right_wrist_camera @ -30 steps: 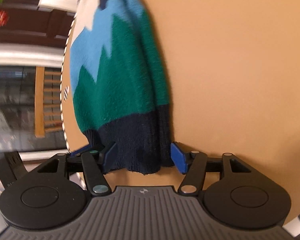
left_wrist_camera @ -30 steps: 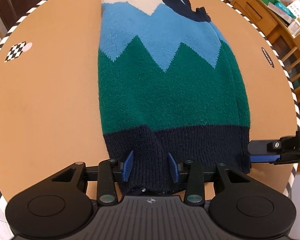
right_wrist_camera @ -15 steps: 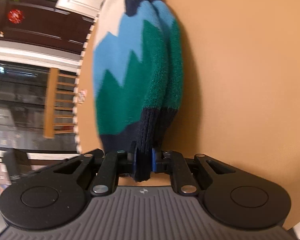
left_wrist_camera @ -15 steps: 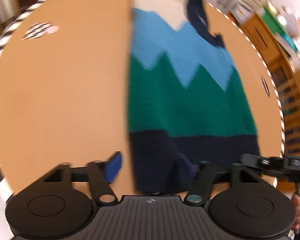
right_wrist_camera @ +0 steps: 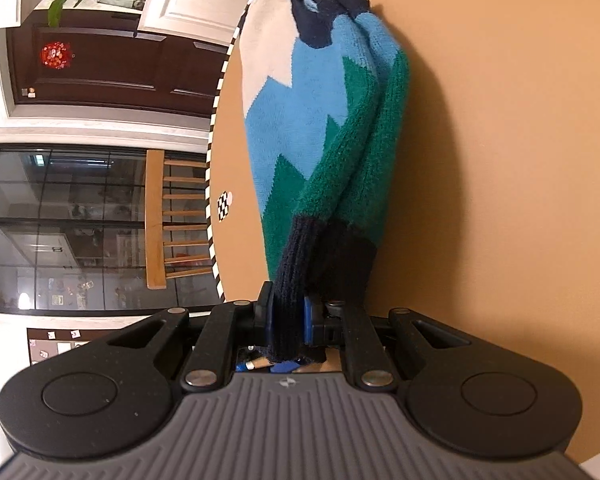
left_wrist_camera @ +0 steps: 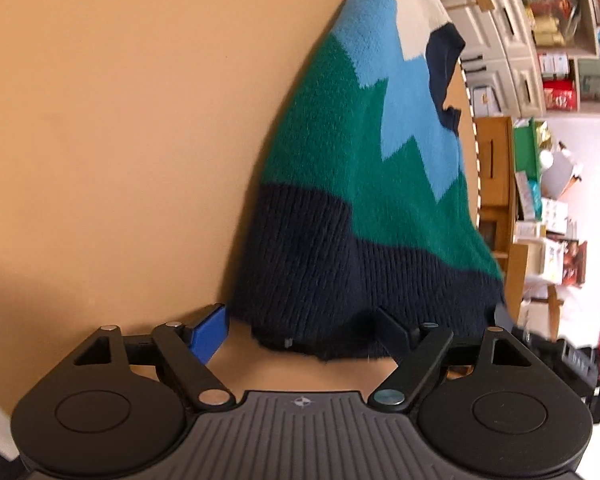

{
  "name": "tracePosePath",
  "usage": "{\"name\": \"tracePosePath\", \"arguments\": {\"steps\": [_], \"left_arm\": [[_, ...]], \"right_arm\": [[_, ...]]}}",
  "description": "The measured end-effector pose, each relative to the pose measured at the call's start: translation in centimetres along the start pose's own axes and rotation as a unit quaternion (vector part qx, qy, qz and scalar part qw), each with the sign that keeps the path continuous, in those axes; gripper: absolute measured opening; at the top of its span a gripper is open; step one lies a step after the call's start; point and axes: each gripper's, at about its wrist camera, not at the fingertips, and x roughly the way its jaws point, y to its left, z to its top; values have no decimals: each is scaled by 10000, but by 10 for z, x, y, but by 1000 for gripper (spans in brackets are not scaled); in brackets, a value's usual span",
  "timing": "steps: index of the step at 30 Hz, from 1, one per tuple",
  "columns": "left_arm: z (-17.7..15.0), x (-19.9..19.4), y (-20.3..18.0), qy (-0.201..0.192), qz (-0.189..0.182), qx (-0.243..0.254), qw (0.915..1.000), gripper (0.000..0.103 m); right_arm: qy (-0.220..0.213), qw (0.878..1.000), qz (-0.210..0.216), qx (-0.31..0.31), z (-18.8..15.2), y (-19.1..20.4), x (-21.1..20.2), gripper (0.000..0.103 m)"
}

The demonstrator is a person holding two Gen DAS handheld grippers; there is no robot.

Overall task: Fold clothes
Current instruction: 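Grasp the navy hem with both grippers and fold it up toward the collar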

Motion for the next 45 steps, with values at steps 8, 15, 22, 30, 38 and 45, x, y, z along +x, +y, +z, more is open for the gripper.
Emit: {"name": "tracePosePath", "arguments": {"steps": [8,15,22,30,38,45], "left_arm": [[-2,12,-46,-60,1078,1301,9856,23],[-8,24,-85,-45,1983,1996,9596,21],[-9,12,-78,-6,2013,2021,9585,21],[-30,-16,-72,273,1869,1810,9652,21],[-57,-74,-111,-95,1797,2098,9610,21],[-65,-100,-147,-351,1921,2346,9523,21]], "right_arm": [[64,9943,-1017,-306,-10,-16,2,14],[94,9916,-1246,-334,-22,-28,9,14],[105,9899,-1284,-588,-26,-20,6,14],[566,9848,-1385,-877,-51,-7,-5,14],[644,9843,-1008,-1298,-70,40,-46,14],[541,9849,-667,-1503,-62,69,-76,14]]}}
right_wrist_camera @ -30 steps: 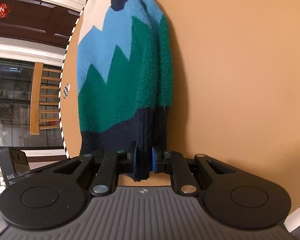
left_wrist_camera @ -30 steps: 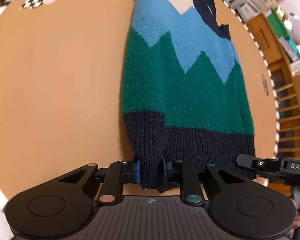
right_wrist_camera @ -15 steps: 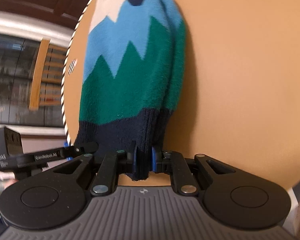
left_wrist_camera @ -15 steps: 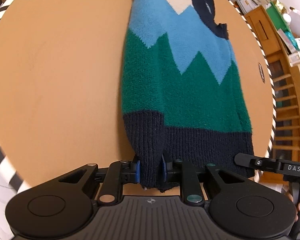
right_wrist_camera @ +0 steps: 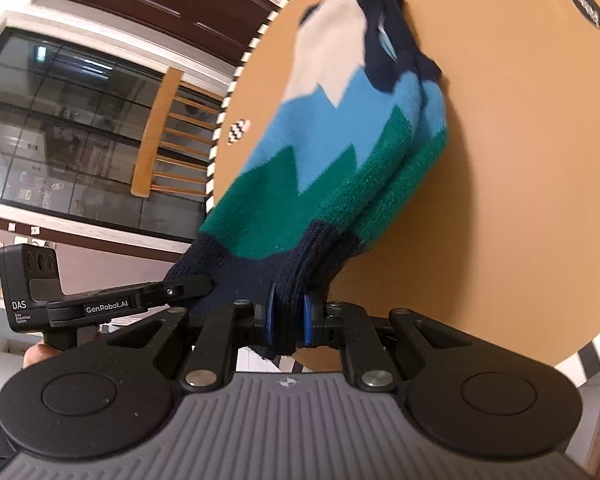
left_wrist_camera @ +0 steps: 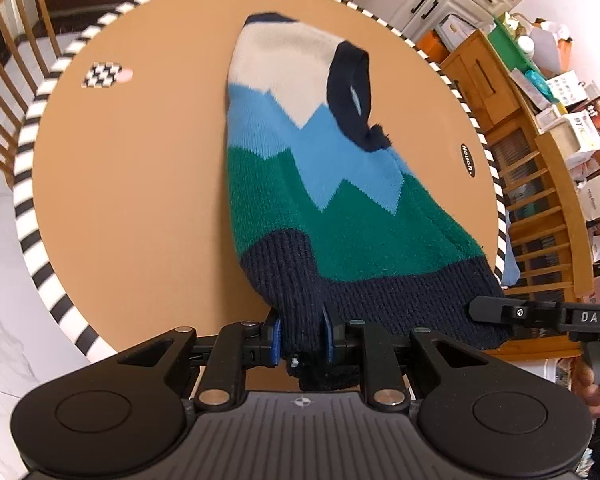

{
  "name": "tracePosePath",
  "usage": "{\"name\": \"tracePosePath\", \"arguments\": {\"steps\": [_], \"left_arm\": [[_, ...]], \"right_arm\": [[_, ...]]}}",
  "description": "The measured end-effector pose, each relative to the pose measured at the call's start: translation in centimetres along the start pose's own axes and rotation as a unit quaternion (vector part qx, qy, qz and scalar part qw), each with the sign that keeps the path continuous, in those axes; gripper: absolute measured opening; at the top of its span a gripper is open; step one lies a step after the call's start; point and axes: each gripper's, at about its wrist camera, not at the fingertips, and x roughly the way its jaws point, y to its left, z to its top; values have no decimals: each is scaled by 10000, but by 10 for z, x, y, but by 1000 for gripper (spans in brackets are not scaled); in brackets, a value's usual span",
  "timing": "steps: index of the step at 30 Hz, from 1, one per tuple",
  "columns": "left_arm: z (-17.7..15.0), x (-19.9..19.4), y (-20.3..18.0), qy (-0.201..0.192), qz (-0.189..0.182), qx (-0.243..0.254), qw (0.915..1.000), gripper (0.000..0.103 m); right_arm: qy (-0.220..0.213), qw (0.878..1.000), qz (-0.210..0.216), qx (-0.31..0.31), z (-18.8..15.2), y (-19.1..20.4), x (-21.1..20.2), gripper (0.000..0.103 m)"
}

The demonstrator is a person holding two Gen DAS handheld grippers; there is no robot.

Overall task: Fold clothes
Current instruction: 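Grasp the navy hem with both grippers and fold it up toward the collar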

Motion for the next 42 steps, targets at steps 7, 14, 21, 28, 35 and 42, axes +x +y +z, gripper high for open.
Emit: {"name": "tracePosePath", "arguments": {"steps": [7,14,21,28,35,42], "left_arm": [[12,-29,-2,-19,174,159,9997,20],[58,-43,-13,-198,416,493,9977,20],[156,-48,-2,-416,261,228,9985,20],[272,8,29,107,171,-904,9957,20],[354,99,60,664,446,-1690,9824,21],[385,169,81,728,339,-2130,9737,21]], "right_arm": [[97,9990,-104,-419,25,21,-17,14],[318,9960,-562,-625,82,53,-3,14],[-65,9986,-512,-59,171,66,0,15],[-258,9954,-744,537,262,50,41,15],[-322,9855,-1154,1203,332,8,101,16],[-384,9713,-1503,1801,367,-41,148,16]]}}
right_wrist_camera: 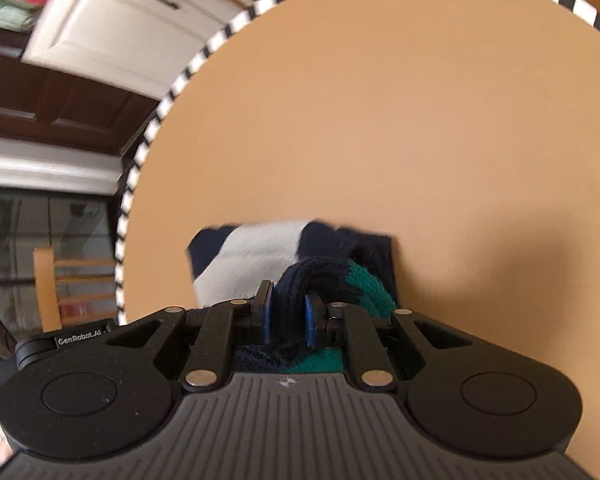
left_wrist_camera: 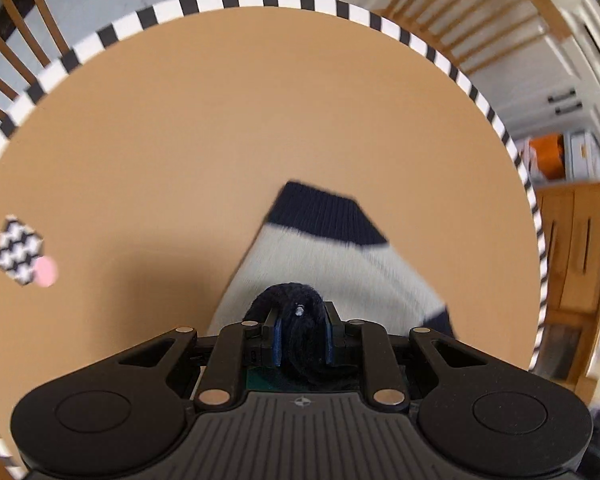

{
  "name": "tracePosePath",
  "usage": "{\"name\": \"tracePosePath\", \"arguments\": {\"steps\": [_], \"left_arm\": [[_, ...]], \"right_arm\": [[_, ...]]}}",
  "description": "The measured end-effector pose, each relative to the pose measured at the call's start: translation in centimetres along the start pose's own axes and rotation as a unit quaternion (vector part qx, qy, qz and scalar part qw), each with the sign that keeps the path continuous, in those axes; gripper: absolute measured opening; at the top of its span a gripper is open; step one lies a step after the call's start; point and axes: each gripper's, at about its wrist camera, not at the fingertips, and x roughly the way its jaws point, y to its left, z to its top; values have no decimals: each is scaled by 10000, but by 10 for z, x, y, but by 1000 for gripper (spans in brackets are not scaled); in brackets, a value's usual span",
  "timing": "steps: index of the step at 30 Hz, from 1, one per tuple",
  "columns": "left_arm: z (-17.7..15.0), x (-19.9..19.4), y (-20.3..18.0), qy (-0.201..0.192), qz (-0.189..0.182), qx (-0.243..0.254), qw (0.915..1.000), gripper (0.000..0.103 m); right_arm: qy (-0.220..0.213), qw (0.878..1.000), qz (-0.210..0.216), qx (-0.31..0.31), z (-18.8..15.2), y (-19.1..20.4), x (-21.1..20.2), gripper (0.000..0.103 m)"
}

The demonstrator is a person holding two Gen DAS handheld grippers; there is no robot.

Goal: Fold clothes

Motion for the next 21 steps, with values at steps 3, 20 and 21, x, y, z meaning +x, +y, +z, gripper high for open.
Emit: {"name": "tracePosePath", "arguments": {"steps": [3,20,21], "left_arm": [[8,19,4,28,-32,-98,9999,22],[-45,-63,17,-2125,-88,2116,9540,54],[-69,-62,19,-2067,-229,2455,9468,54]], "right_arm": [[22,9997,-60,252,9,-10,17,16],[-1710,9574,-70,-2327,-44,24,-59,50],[-1622,9455,-156,-2819,-63,28,-53,43]]}}
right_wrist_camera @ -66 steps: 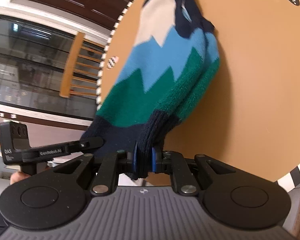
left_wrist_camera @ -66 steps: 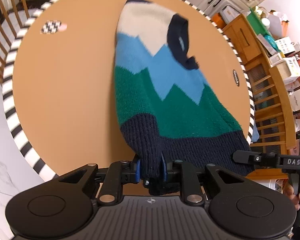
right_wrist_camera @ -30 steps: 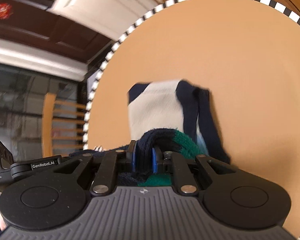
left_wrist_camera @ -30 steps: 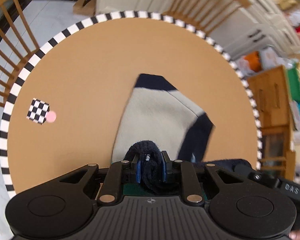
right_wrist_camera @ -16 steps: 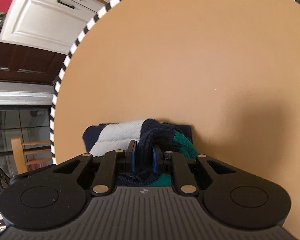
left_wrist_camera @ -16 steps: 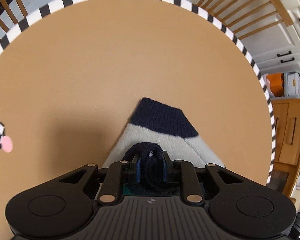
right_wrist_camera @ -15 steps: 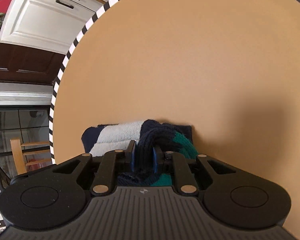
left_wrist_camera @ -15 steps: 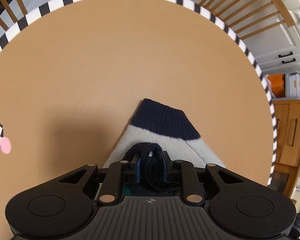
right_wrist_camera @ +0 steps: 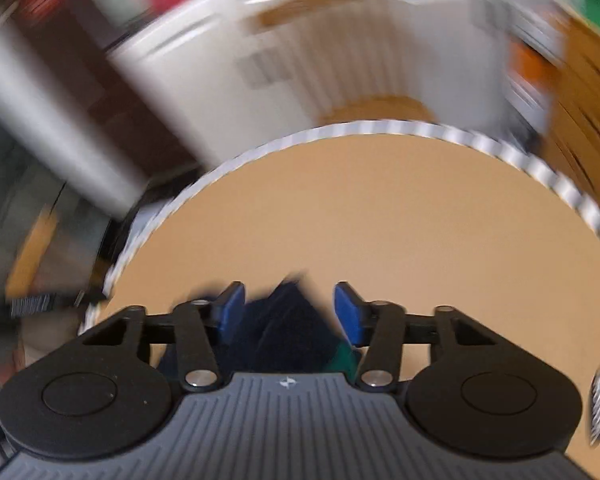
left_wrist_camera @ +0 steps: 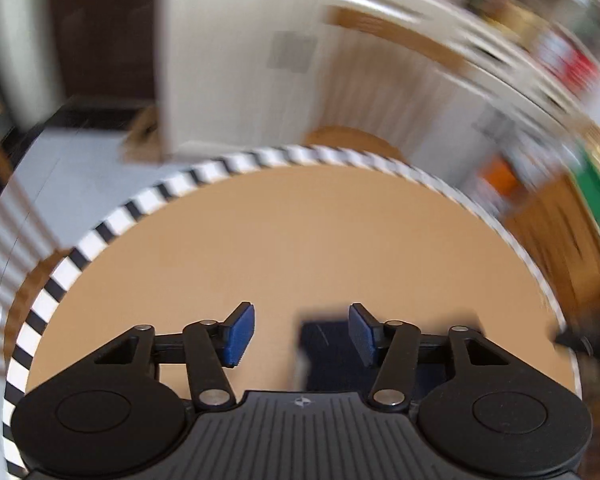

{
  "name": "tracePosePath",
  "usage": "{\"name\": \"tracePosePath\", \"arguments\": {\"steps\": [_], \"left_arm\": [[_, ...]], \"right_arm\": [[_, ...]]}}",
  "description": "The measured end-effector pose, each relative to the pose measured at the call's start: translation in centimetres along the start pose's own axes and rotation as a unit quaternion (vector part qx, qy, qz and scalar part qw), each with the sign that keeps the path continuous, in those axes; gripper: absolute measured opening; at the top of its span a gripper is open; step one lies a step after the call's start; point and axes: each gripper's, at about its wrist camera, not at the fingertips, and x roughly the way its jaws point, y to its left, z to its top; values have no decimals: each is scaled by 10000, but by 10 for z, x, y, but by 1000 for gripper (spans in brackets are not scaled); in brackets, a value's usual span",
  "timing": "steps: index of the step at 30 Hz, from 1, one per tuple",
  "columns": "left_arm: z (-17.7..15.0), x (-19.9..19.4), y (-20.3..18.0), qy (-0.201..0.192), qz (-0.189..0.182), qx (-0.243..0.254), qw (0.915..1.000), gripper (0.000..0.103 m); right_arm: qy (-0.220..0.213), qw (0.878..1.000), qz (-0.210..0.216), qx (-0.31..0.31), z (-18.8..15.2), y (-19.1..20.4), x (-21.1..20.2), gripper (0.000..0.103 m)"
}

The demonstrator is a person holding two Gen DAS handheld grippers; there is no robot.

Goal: Fold clothes

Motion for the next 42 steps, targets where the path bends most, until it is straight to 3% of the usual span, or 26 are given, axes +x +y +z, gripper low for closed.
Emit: {"name": "tracePosePath", "arguments": {"steps": [1,4,6,9,13,15,18,22,27,29,30,31,32,33,34,35,38,42], "left_arm": [[-21,-4,-12,6,-161,318,9994,54],[-80,12,-47,-49,-17,1211,9926,50],[-103,35,-60,-55,157,1475,9889,43],[-112,61,-69,-215,429,1475,9879,42],[-94,82,-65,-97,513,1159,9919,42],[-79,83,-57,-17,440,877,9952,41],[-60,85,-44,121,273,477,9984,41],[-45,97,-25,223,147,74,9996,38],[-49,100,-37,181,439,629,9969,39],[-42,87,-33,366,284,537,9975,38],[-39,75,-28,373,175,459,9981,43],[-41,58,-20,236,105,464,9986,51],[-46,39,-12,45,64,529,9986,69],[-51,21,-4,-146,24,594,9981,85],[-60,5,5,-248,-29,683,9974,88],[-72,-9,14,-292,-90,789,9964,87],[-113,-24,43,45,-554,771,9955,86],[-164,-11,75,453,-1217,-45,9915,80]], "right_arm": [[80,9987,16,-513,-15,14,-1,34],[319,9794,-437,-1946,-57,52,26,28],[481,9671,-629,-2418,-73,65,54,24],[331,9544,-1068,-2767,-73,71,85,24],[521,9710,-1261,-1961,-37,46,123,6],[520,9818,-1211,-1366,-19,28,127,4],[625,9855,-1320,-869,-4,8,131,4],[650,9843,-1355,-928,-7,6,144,4],[618,9824,-1463,-984,-10,11,145,5],[548,9855,-1321,-910,-4,11,122,9],[432,9900,-1090,-785,-4,10,105,15],[268,9938,-802,-721,-7,11,89,19],[117,9955,-534,-772,-17,12,64,24],[-28,9963,-271,-821,-27,13,40,43],[-61,9961,-137,-866,-41,9,24,63],[-95,9958,-3,-911,-55,6,8,67],[77,9984,188,-527,-97,-23,-20,66],[367,9973,292,564,-145,-65,-32,61]]}}
